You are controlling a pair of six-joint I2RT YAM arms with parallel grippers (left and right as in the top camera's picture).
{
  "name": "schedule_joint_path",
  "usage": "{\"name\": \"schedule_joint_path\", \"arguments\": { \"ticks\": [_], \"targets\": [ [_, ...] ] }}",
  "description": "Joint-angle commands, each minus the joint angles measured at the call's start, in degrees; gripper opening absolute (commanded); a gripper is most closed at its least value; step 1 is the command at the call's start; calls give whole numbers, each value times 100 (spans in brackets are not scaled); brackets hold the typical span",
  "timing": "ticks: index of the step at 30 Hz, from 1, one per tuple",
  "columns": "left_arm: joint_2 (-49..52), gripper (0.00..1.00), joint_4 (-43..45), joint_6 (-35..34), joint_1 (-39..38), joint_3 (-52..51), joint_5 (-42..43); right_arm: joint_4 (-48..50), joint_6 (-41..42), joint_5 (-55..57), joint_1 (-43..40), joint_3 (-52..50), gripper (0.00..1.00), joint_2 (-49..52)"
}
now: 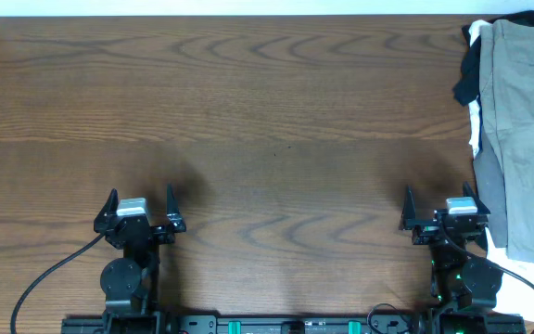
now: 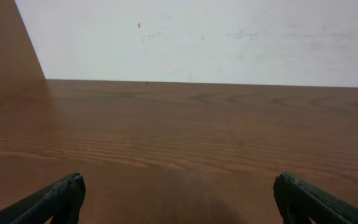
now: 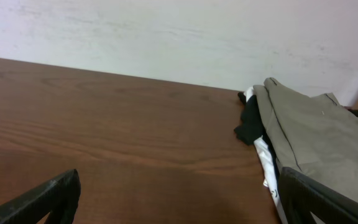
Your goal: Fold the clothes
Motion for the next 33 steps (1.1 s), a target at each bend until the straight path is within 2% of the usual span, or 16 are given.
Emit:
{"name": "schedule_joint_path", "arguments": {
  "ticks": [1,24,26,33],
  "targets": [
    [-9,98,-238,-37,26,-103,-170,-15,-39,-83,-44,-9,99,9],
    [-9,98,-238,-37,26,-103,-170,-9,-61,-72,-44,-9,99,11],
    [-9,98,-238,-37,26,-103,-170,195,-330,85,-44,-9,99,11],
    [-9,98,-238,-37,26,-103,-170,212,-343,538,-46,-9,99,11]
  ]
}}
